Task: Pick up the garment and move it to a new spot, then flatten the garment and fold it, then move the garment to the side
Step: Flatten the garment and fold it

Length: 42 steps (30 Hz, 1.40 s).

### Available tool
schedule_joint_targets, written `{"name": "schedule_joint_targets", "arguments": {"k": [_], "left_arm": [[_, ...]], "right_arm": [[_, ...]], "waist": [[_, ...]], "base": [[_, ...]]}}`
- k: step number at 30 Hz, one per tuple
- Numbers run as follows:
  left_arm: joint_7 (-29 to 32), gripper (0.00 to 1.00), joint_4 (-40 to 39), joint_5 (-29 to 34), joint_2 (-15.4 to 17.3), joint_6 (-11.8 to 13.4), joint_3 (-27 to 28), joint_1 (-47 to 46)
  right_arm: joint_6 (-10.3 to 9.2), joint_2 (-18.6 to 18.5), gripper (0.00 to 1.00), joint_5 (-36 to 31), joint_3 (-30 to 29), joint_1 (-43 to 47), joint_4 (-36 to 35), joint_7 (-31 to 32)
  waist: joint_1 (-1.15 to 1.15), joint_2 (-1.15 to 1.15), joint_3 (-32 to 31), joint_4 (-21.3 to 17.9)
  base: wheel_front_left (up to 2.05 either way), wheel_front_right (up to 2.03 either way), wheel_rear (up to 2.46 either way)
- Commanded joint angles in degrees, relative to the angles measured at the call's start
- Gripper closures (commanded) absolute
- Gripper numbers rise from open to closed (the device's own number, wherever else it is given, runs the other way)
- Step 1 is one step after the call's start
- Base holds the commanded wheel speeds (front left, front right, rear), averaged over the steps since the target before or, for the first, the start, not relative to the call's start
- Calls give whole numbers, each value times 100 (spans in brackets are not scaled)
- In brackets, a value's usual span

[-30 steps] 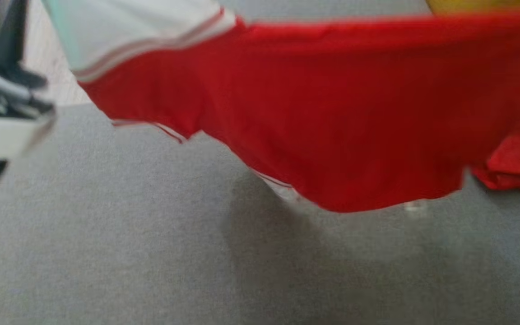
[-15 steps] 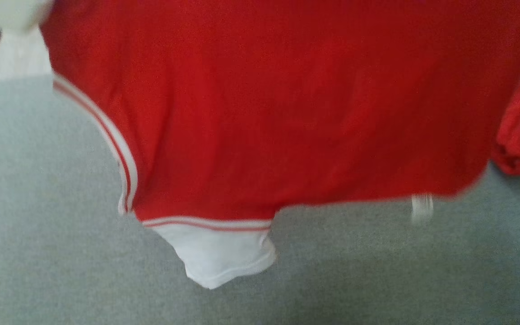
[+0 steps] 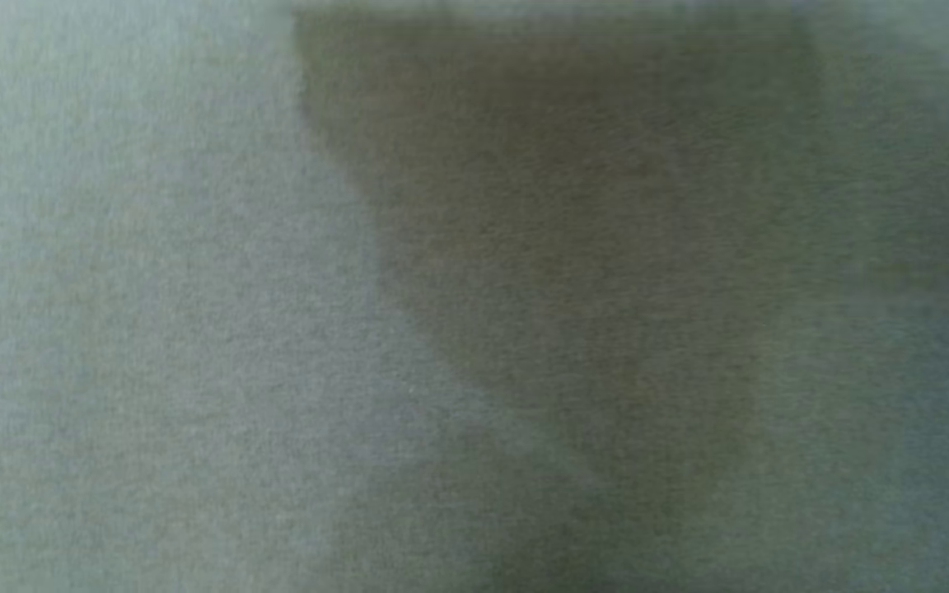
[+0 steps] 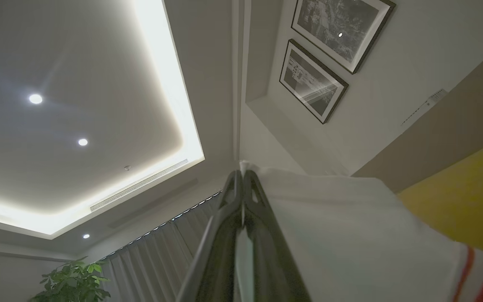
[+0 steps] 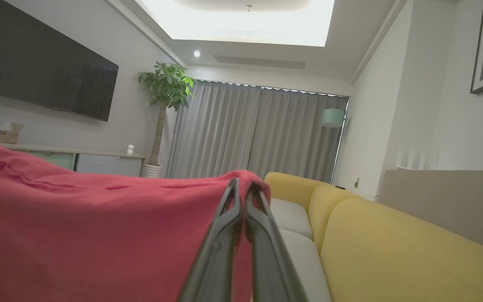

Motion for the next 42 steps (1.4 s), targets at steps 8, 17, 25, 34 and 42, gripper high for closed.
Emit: {"name": "schedule_joint_targets", "arguments": {"k": [8,17,25,34,42], "left_arm": [[-2,100,-976,-50,207,-214,478,1336],[-2,100,-1946,30,451,-149,697,4147],[-3,100,-2821,-31,695,49,885,7061],[-3,100,-3319,-206,557,138,816,8882],[-3,100,-3444,-174,519,111,936,9060]], "right_arm": [[19,-269,100,236,34,717,-276,-28],[19,-281,100,1004,118,2682,-356,-29],[19,-481,100,1329,-140,4872,-1000,-29],[19,-507,100,1175,-565,6508,-1666,-29],[19,-418,100,1036,-827,7068,-1945,-29]], "waist": [[-2,0,477,440],[-2,0,-130,462],[-2,0,-871,403],[-2,0,-1233,269],[-2,0,-1279,191]], "base": [[0,0,0],[0,0,0],[0,0,0],[0,0,0],[0,0,0]]}}
